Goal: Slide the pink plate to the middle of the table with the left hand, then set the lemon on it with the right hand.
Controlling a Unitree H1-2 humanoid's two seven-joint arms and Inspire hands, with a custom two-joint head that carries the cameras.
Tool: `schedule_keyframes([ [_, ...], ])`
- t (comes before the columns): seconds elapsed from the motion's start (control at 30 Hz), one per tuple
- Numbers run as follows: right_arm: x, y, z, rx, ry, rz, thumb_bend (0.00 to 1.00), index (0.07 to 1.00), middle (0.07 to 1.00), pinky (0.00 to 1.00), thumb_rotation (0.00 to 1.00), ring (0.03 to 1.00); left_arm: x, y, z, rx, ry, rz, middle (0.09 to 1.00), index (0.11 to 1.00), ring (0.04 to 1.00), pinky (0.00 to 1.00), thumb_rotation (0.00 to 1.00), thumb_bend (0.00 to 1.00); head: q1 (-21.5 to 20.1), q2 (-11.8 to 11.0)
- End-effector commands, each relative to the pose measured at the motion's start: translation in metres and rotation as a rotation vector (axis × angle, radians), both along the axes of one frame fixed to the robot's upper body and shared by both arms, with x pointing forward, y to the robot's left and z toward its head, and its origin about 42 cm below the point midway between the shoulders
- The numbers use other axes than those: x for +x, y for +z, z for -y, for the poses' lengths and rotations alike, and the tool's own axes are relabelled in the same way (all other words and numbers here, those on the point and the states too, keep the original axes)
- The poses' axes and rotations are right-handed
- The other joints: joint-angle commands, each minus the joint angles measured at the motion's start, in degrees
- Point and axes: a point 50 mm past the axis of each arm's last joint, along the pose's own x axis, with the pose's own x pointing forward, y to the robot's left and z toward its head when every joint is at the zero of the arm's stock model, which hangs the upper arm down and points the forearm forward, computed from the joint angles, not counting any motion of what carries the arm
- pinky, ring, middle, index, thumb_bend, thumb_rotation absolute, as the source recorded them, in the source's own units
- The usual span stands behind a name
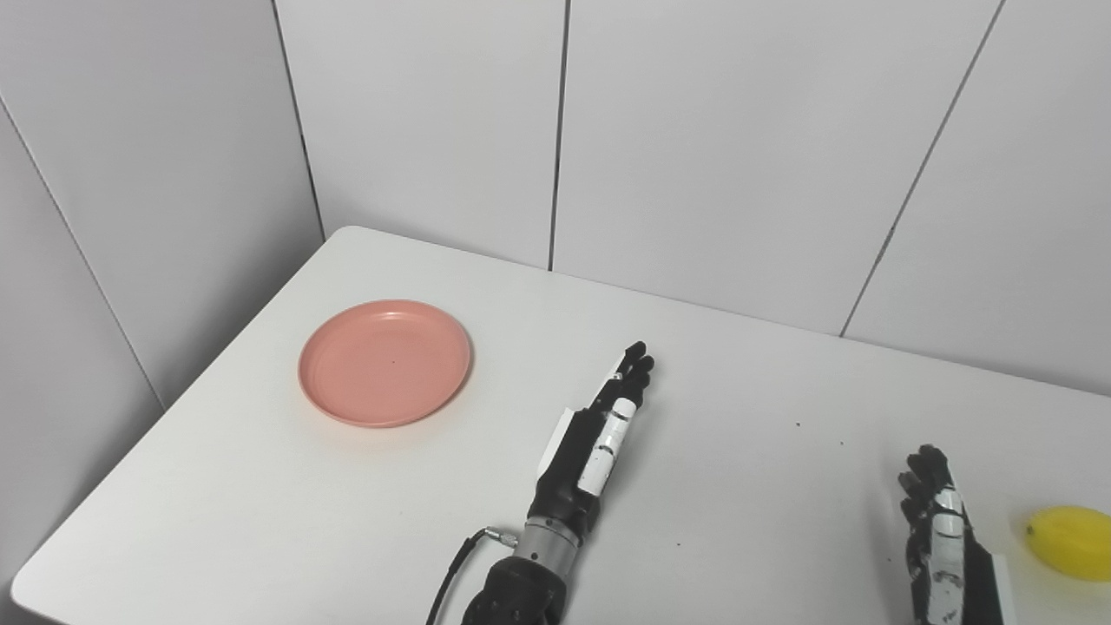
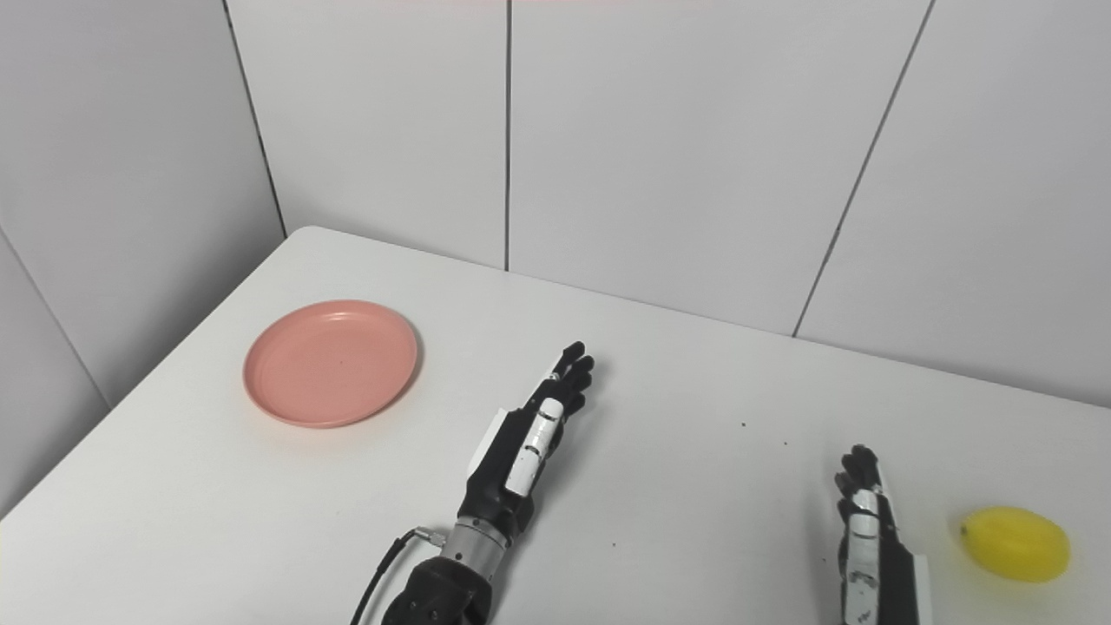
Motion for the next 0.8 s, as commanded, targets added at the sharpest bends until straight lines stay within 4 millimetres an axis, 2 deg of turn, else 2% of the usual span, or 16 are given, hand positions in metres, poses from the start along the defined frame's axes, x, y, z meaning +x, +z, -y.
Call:
schedule_keyframes([
  [0.0,0.003,0.012,-0.002,-0.015,0.022,0.046,0.33,0.956,0.967,1.00,1.00,0.983,0.002,0.005,-0.009,0.033,0.036,0.039,0.901,0.885,0.909,0.90,1.00,0.57,-0.1,-0.1],
  [0.1,0.003,0.012,-0.004,-0.026,0.035,0.046,0.33,0.971,0.977,1.00,1.00,0.990,0.007,0.016,-0.021,0.023,0.032,0.056,0.891,0.875,0.903,0.91,1.00,0.61,-0.2,-0.3],
  [0.2,0.003,0.012,-0.004,-0.029,0.042,0.048,0.33,0.978,0.980,1.00,1.00,0.988,0.011,0.030,-0.035,0.047,0.052,0.090,0.865,0.850,0.868,0.85,1.00,0.59,-0.3,-0.3],
  [0.37,0.002,0.014,-0.005,-0.026,0.036,0.054,0.33,0.969,0.975,1.00,1.00,0.991,0.016,0.052,-0.055,0.097,0.096,0.133,0.847,0.835,0.843,0.81,1.00,0.59,-0.4,-0.4],
  [0.57,0.001,0.014,-0.007,-0.026,0.054,0.047,0.33,0.986,0.991,1.00,1.00,1.000,0.021,0.064,-0.083,0.152,0.151,0.181,0.839,0.830,0.834,0.82,1.00,0.60,0.4,-0.7],
  [0.77,0.002,0.013,-0.008,-0.022,0.055,0.035,0.31,0.989,0.991,1.00,1.00,1.000,0.030,0.075,-0.113,0.163,0.230,0.224,0.823,0.817,0.811,0.79,1.00,0.61,0.7,-1.1],
])
